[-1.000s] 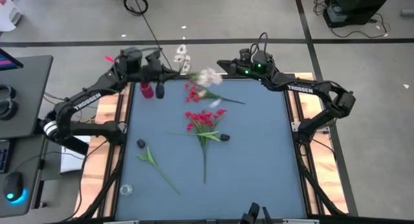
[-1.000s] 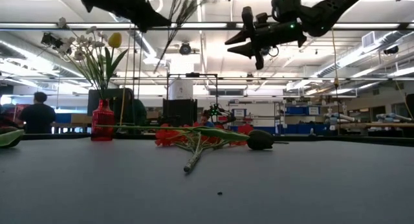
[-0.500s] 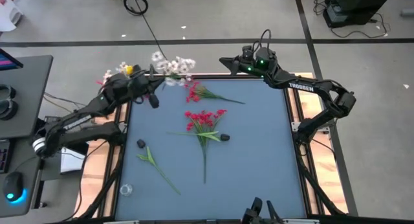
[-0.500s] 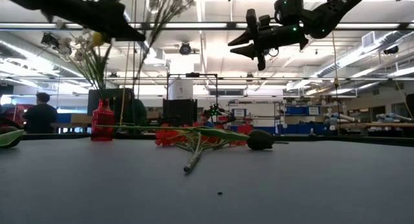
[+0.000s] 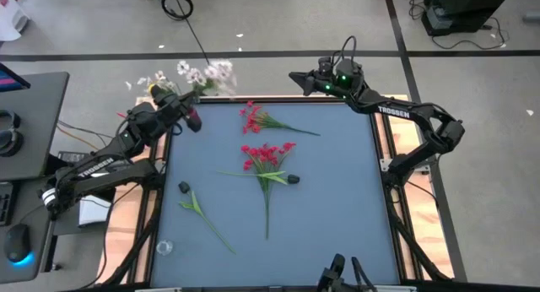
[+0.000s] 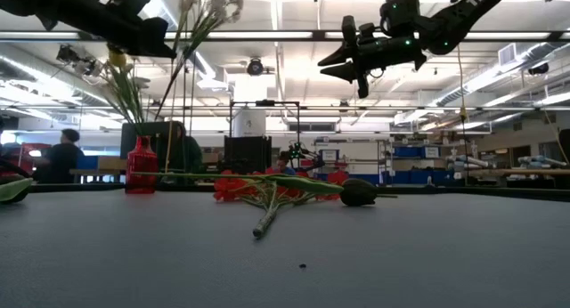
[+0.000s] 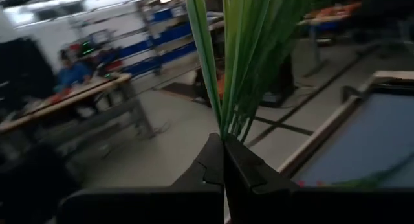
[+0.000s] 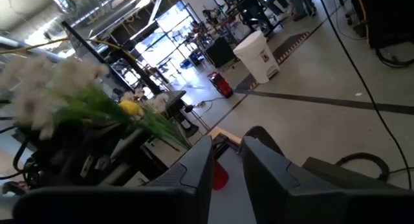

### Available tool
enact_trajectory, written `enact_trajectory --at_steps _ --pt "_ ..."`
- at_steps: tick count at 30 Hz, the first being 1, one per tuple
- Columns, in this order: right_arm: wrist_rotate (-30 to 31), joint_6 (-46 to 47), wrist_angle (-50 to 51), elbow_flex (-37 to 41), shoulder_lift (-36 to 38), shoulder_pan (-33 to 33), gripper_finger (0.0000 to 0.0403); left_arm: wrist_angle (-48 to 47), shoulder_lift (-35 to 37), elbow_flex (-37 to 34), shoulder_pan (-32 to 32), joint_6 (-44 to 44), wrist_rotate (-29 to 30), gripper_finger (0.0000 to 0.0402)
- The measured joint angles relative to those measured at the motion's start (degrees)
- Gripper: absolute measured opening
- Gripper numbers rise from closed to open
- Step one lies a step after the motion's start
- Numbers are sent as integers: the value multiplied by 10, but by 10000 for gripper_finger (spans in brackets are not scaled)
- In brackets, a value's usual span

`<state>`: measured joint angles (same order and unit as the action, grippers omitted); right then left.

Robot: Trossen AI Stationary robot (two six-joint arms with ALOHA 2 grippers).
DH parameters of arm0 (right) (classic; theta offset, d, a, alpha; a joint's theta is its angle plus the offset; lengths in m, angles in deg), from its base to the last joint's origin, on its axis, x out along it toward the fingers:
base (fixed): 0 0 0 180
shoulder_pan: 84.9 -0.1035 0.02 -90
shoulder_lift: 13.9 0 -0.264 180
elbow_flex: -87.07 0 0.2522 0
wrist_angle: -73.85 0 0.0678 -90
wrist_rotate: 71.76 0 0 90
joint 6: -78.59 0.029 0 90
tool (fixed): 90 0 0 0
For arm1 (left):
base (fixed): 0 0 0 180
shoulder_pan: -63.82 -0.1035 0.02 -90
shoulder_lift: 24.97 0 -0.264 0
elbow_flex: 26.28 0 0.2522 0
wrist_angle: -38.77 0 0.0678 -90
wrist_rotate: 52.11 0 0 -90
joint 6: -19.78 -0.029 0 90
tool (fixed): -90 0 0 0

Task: Sort flowers into vase by color
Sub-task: Put the white flowers into the red vase

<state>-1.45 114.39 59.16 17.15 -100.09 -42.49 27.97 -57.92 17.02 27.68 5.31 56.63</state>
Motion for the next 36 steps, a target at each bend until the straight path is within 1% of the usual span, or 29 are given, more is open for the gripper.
enact_trajectory --at_steps 7,12,17,21,31,36 --pt "-1 0 2 0 0 0 90 -5 0 0 0 31 29 0" --pt "-1 0 2 0 0 0 90 -10 -2 0 0 18 56 0" --pt "-1 -9 2 0 0 0 90 -15 -23 0 -1 5 86 0" --pt "-10 -10 2 0 0 0 90 0 -40 0 -1 0 98 0" --pt "-10 -13 3 0 0 0 90 2 -42 0 -8 13 126 0" --pt "-10 -15 3 0 0 0 90 2 -43 0 -21 39 127 0"
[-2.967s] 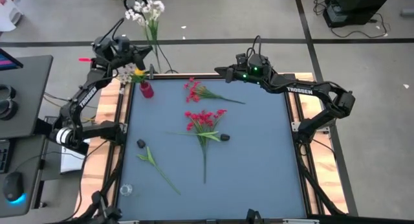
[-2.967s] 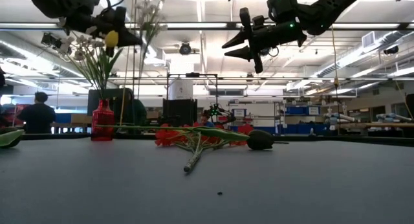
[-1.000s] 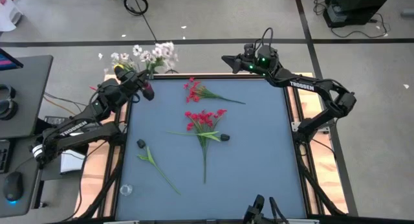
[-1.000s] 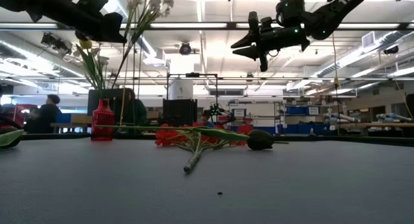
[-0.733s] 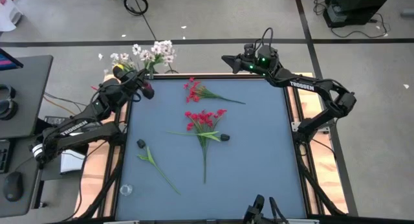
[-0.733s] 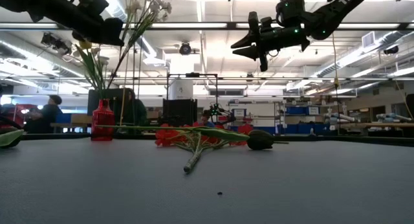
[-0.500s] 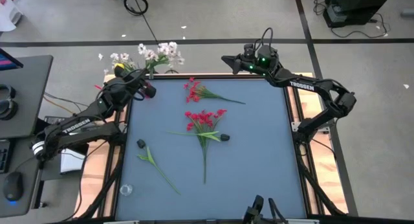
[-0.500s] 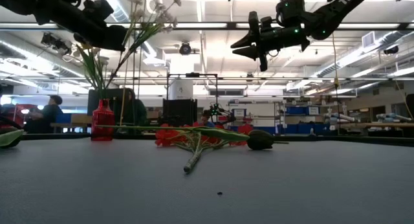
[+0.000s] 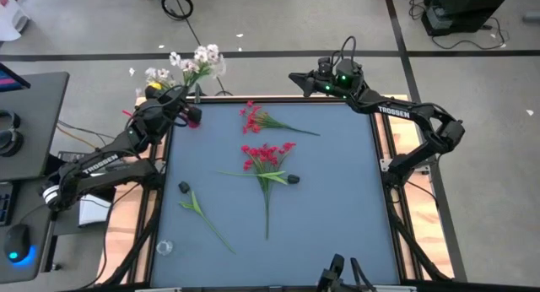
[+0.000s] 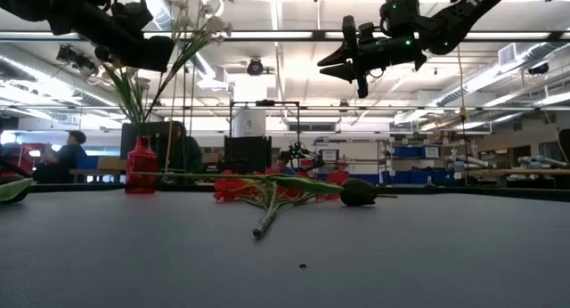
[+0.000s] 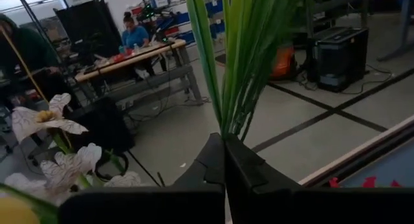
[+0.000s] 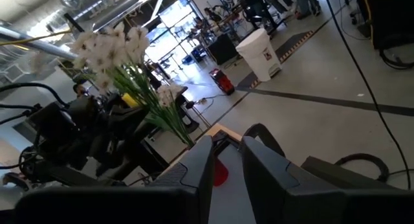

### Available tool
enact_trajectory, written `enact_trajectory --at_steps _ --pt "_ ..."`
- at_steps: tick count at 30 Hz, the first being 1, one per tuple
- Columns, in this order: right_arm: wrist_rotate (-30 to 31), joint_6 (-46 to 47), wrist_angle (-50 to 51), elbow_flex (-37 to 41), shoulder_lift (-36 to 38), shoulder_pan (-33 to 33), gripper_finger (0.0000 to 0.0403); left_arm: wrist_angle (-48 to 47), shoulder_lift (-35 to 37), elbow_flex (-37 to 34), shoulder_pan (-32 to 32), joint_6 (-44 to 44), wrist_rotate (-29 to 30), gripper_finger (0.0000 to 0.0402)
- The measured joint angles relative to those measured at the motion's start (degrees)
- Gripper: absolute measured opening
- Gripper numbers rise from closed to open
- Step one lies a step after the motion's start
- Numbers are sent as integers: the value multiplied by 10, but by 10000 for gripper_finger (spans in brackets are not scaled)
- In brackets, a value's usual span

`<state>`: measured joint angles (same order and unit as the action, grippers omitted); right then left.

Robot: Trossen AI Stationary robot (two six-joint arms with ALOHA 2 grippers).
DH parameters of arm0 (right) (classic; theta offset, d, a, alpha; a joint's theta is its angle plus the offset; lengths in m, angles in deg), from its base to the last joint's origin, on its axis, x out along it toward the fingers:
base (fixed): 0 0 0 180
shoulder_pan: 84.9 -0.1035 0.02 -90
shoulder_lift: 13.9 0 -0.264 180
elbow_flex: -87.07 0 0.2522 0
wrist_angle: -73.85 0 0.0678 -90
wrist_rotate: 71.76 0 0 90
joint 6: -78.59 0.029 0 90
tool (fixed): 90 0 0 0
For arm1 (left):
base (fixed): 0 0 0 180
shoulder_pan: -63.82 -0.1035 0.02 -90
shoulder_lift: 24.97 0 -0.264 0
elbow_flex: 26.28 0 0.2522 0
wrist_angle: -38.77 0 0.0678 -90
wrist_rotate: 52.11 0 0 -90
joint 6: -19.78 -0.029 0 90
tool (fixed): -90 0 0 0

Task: Sort flowers into vase by color
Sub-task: Put the white flowers into the red vase

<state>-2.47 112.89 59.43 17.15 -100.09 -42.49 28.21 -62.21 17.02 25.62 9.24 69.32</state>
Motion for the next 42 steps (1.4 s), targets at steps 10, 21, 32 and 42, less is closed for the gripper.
enact_trajectory --at_steps 10,21,32,42 --pt "-4 0 0 0 0 0 90 1 -18 0 0 14 -1 0" --pt "-21 0 0 0 0 0 90 120 -15 -62 -12 27 -2 0" --pt "-35 6 4 0 0 -3 90 146 -14 -85 -12 43 9 0" --pt "-37 6 10 0 0 -3 90 83 -14 -85 -12 106 19 0"
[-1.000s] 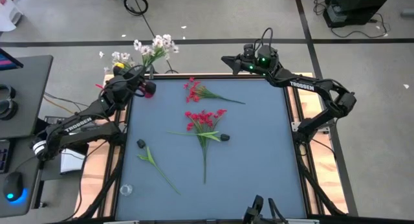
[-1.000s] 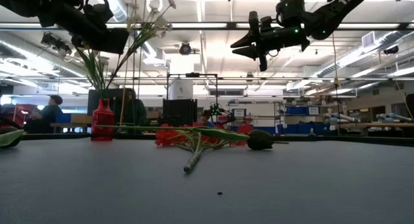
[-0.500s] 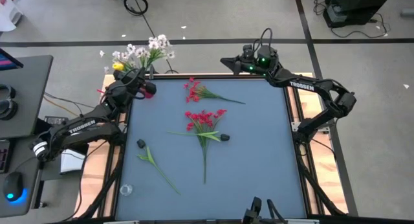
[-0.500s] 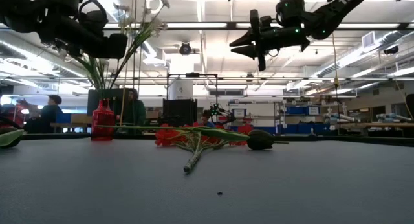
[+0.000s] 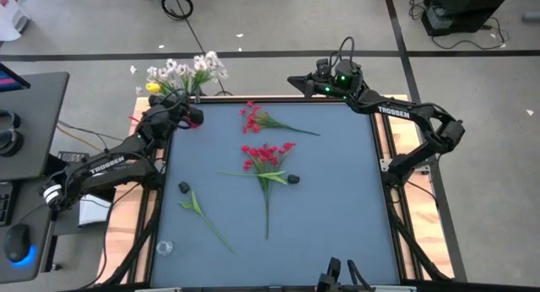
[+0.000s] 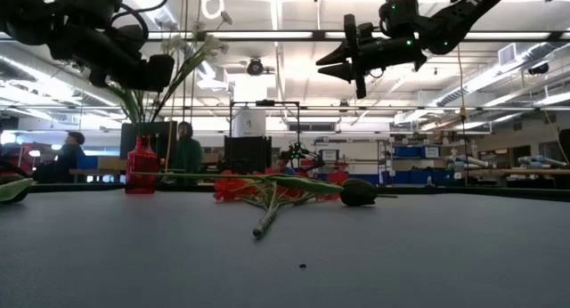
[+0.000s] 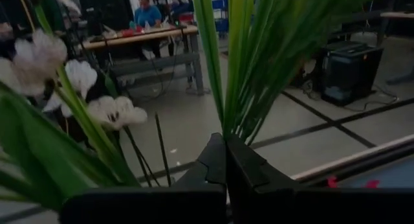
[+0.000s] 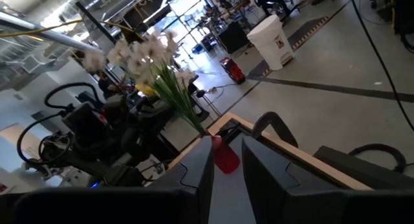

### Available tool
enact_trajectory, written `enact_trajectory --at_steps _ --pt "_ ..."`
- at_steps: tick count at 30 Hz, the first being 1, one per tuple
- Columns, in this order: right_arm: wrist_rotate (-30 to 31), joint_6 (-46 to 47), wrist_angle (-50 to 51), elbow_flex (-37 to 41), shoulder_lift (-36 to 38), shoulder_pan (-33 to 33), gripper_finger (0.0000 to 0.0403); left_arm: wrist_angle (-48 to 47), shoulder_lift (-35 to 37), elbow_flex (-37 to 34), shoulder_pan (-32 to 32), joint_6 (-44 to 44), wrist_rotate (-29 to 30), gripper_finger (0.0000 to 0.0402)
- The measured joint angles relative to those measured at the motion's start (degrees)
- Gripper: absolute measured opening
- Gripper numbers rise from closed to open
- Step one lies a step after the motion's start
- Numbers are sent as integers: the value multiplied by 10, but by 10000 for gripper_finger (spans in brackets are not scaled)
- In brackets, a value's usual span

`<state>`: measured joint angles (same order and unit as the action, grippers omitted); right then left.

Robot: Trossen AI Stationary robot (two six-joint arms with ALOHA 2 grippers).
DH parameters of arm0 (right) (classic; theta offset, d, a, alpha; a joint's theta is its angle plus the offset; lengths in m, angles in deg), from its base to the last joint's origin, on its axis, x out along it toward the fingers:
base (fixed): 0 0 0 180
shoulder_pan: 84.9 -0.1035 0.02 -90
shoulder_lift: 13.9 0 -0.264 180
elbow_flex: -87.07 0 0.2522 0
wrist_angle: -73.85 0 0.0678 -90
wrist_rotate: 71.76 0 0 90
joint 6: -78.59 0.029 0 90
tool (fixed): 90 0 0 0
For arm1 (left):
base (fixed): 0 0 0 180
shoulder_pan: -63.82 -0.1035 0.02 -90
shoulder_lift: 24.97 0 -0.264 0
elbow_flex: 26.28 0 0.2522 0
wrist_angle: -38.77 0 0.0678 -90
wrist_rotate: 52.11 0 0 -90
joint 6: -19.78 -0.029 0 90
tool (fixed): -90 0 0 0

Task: Sort flowers into vase by color
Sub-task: Put the white flowers into the red vase

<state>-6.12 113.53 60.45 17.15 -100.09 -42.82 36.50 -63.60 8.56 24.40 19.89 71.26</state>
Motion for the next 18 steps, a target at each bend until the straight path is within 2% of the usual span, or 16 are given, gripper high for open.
enact_trajectory --at_steps 12,18 --pt "-8 0 16 0 0 0 90 -32 0 0 0 63 0 13" --pt "-10 1 17 0 0 -2 90 -51 0 0 0 108 17 33"
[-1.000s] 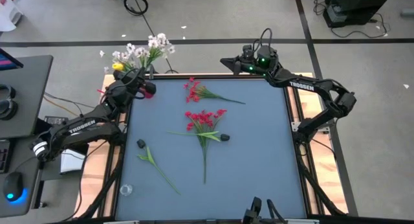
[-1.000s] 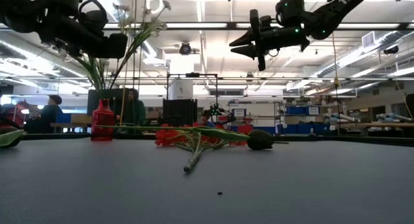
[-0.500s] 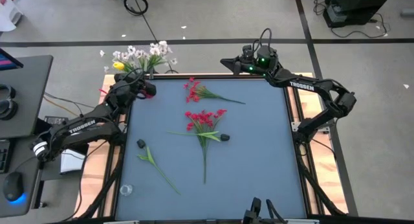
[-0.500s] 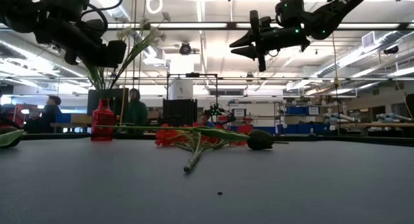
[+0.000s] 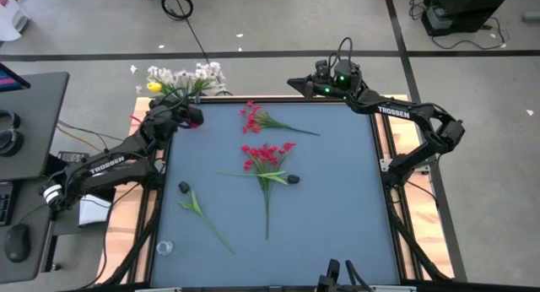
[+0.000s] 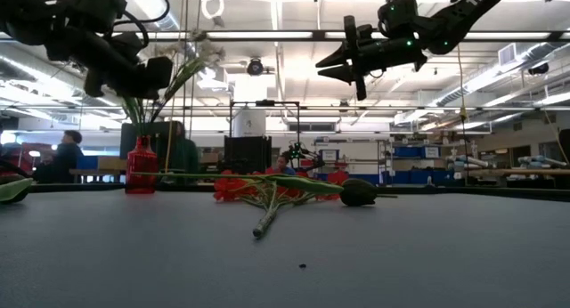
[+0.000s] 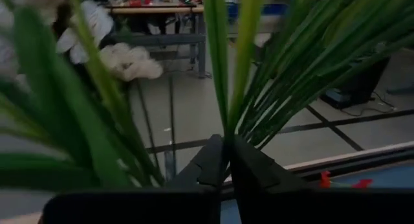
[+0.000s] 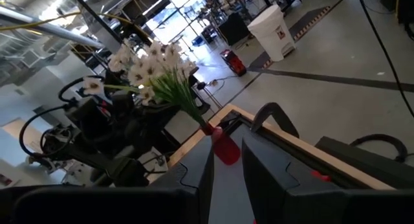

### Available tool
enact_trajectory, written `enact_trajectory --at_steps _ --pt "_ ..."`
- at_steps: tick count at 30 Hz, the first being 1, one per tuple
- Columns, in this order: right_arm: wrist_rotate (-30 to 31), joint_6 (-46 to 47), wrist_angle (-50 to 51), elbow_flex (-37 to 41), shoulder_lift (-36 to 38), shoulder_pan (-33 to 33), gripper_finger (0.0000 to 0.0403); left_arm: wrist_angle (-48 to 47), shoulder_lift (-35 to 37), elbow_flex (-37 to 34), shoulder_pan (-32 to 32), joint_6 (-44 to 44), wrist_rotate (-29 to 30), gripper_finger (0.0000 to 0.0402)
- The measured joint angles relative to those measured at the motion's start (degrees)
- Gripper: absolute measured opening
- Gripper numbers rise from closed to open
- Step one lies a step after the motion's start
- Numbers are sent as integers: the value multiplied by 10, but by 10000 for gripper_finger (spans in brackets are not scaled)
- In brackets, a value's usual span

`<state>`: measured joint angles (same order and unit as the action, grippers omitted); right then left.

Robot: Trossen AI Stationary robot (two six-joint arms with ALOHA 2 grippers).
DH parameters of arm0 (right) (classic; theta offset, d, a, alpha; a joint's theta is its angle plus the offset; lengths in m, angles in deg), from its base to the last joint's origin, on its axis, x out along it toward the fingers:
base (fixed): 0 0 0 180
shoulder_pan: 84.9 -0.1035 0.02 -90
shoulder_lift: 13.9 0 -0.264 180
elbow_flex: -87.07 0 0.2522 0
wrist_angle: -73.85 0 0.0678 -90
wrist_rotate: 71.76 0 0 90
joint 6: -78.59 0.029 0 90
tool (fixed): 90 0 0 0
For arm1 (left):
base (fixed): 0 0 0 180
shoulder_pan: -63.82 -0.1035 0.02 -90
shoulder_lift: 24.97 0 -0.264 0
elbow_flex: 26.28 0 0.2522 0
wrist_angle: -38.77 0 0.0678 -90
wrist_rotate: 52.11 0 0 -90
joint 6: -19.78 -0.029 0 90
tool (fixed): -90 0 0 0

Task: Sort flowers into vase by color
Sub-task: Put the white flowers into the red vase

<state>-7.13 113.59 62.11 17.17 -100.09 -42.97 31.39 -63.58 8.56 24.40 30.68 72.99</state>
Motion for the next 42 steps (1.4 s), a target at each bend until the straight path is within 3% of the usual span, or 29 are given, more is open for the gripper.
enact_trajectory --at_steps 5,14,28,42 --pt "-2 0 0 0 0 -9 90 -5 1 0 0 24 12 54" --pt "-3 -2 37 0 0 -22 91 -2 5 0 12 40 -15 72" --pt "2 7 85 0 0 -31 110 -71 29 1 12 80 -95 266" --pt "13 -15 86 0 0 -44 110 -363 42 143 26 37 -124 277"
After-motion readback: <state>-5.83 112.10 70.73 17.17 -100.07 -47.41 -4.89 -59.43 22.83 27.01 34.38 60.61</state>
